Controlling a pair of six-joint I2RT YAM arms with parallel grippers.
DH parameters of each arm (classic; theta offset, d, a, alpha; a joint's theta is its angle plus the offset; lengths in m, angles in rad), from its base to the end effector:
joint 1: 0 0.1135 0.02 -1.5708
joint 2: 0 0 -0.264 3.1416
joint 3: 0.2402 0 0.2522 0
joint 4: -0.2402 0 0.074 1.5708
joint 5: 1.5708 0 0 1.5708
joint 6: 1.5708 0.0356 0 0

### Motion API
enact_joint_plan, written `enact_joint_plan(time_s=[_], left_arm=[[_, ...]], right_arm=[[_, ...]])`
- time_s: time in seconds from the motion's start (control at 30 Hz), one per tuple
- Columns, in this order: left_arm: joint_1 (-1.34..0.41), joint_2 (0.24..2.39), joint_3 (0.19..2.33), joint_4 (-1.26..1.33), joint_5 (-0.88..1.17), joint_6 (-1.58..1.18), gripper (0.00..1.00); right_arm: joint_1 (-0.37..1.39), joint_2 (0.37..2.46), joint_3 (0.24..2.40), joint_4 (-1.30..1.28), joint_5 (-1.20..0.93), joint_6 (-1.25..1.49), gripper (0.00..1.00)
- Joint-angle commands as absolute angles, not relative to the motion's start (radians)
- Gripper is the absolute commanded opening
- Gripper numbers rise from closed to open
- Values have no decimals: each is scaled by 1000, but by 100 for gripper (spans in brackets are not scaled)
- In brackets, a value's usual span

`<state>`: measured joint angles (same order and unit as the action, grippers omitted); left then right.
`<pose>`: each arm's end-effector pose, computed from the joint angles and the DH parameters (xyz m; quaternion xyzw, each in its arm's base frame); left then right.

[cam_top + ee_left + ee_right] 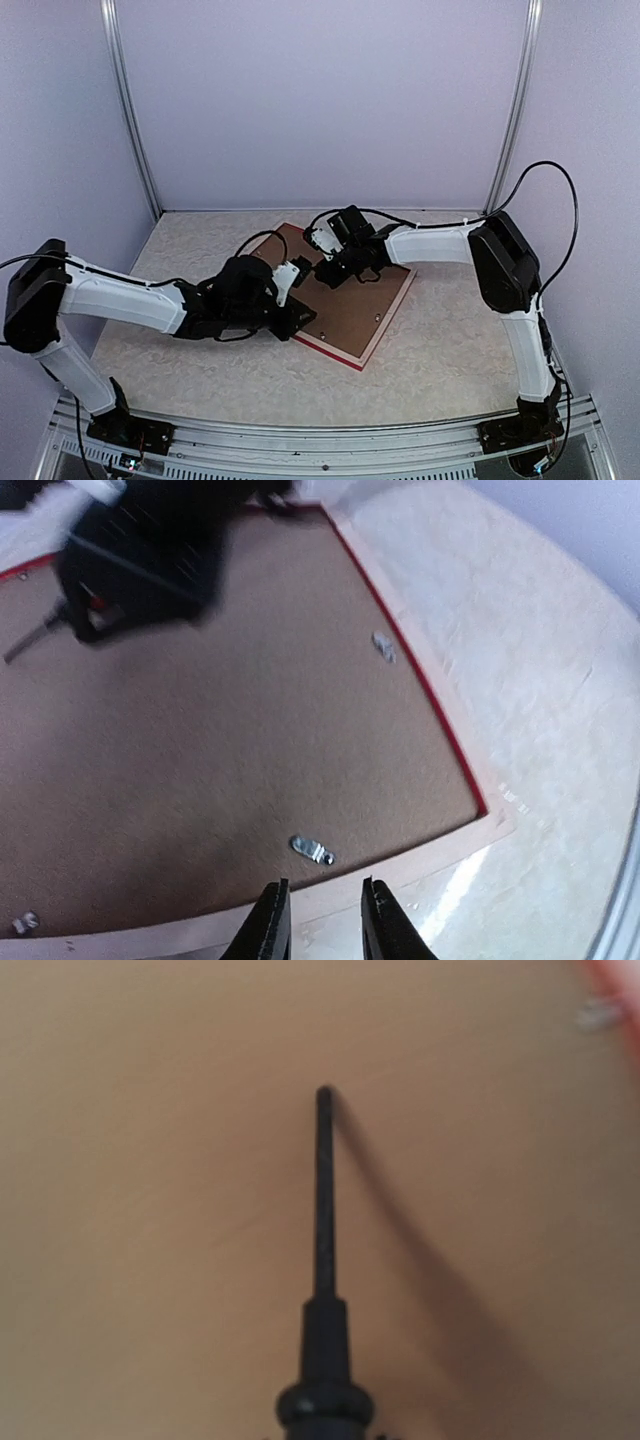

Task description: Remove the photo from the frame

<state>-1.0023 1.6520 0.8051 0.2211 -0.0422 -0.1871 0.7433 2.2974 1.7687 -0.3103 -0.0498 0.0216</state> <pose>0.1829 -0.2835 0.1687 0.3441 0.8211 -0.2394 0.3874 0.3746 0.3467 0.1576 -0.3379 0.8702 0.1550 0.3232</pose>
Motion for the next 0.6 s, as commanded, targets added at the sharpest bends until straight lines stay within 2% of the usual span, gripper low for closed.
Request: enact_joint_plan(time_s=[0.0, 0.13, 0.23, 0.37, 0.5, 0.57], left_arm=[[-877, 1490, 841, 137, 174, -210, 28], [-731, 1408, 878, 38, 100, -252, 32], [-609, 1409, 900, 6, 50, -277, 41], [-509, 1538, 993, -36, -24, -248, 45], [-448, 1721, 1143, -62, -75, -139, 56], [-407, 1833, 1257, -117, -47, -87, 57]], right_arm=[[781, 2197, 1515, -381, -253, -38, 0], [809, 2054, 1312, -377, -270, -42, 0], [833, 1963, 1204, -391, -304, -30, 0], [873, 1874, 1105, -424, -353, -14, 0], [915, 1823, 1056, -482, -390, -3, 0], [931, 1793, 1039, -515, -395, 12, 0]])
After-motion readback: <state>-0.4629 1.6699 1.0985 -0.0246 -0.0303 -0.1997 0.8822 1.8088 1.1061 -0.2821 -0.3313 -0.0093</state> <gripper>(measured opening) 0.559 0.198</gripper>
